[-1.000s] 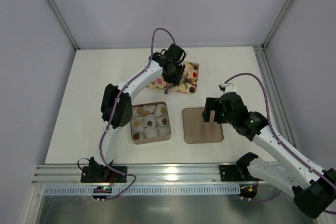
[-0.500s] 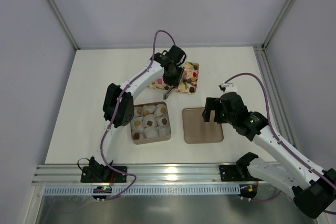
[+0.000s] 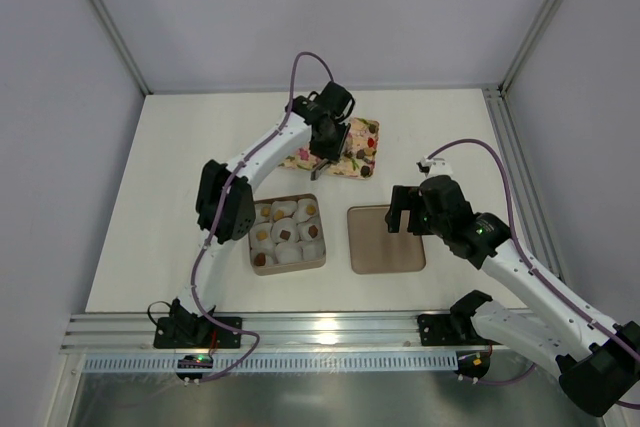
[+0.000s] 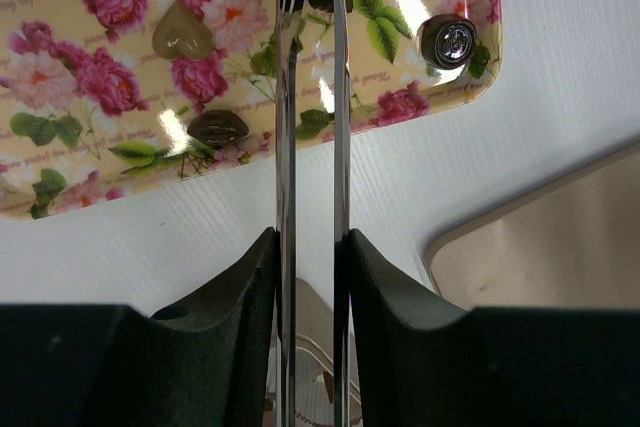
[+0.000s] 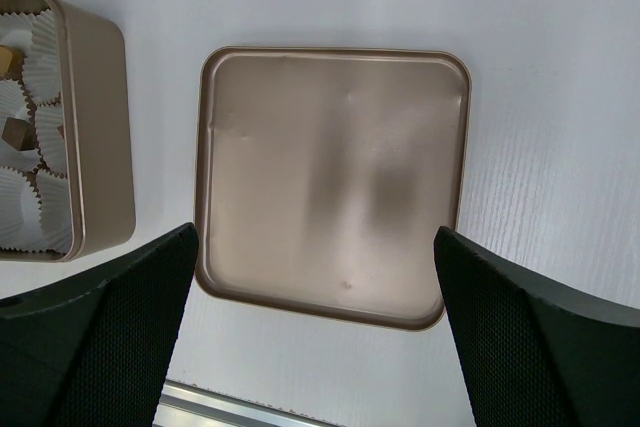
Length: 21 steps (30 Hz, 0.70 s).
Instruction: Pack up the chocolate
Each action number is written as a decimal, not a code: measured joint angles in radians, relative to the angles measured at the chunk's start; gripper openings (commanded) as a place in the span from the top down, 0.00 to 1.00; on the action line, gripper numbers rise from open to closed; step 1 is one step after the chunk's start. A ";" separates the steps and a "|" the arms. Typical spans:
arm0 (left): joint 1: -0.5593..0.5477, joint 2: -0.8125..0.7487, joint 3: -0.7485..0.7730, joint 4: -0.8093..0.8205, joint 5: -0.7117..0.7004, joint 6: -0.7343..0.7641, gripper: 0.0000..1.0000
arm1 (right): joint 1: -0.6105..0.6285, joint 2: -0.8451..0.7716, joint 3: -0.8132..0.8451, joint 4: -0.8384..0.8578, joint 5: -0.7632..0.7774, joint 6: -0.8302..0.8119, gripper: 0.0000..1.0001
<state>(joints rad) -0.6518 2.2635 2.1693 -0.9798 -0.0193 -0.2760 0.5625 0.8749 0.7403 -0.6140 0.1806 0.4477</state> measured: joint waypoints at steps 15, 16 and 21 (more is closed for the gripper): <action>-0.001 0.000 0.044 -0.093 -0.003 0.024 0.63 | 0.000 0.002 0.000 0.000 -0.001 0.000 0.00; -0.001 0.000 0.047 -0.098 -0.003 0.025 0.62 | 0.000 0.002 0.000 0.000 -0.001 0.000 0.00; -0.003 0.000 0.064 -0.117 -0.003 0.031 0.60 | 0.000 0.002 0.000 0.001 -0.001 0.000 0.00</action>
<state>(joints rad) -0.6552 2.2635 2.2330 -1.0973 -0.0219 -0.2451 0.5621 0.8768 0.7403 -0.6132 0.1799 0.4480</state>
